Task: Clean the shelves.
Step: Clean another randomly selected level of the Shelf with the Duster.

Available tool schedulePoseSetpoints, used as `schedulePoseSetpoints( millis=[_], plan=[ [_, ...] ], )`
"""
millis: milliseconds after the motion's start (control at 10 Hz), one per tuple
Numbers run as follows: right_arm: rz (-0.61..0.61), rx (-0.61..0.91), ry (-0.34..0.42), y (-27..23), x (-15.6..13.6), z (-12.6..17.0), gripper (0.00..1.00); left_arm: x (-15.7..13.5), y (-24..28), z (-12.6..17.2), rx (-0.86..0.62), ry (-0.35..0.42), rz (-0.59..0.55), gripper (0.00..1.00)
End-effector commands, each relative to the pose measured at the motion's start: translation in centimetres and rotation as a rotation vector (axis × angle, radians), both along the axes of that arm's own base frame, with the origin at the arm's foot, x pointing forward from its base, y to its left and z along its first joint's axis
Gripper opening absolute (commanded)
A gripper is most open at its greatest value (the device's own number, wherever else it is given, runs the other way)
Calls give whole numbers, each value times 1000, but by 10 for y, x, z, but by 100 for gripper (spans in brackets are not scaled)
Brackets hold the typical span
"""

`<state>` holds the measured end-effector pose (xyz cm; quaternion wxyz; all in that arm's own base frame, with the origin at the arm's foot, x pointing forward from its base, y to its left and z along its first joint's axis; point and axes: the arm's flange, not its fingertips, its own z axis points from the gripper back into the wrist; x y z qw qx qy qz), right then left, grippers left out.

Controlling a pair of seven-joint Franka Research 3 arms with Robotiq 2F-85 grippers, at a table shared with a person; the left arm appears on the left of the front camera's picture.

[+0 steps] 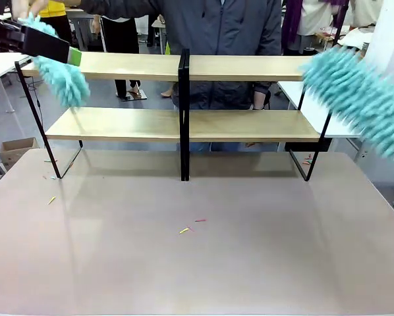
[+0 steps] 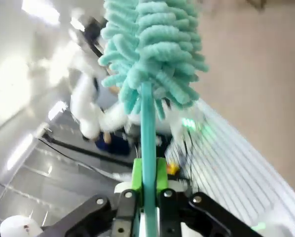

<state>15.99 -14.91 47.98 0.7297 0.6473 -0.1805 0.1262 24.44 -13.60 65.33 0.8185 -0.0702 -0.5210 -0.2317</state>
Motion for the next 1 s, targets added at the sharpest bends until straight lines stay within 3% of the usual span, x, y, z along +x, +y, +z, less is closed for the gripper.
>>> schedulePoseSetpoints(
  millis=[0,100,300,400,900],
  plan=[
    [-198,420,-633,-2,0,-3,12,-1,1,-2,-1,1,-2,100],
    [-304,449,-662,-11,-1,-8,12,-1,1,-2,-1,1,-2,100],
    [-533,457,-651,-23,-8,-16,12,-1,1,-2,-1,1,-2,100],
    [-289,275,-265,-48,-7,10,12,-1,1,-2,-1,1,-2,100],
    [-289,275,-265,-48,-7,10,12,-1,1,-2,-1,1,-2,100]
  ],
)
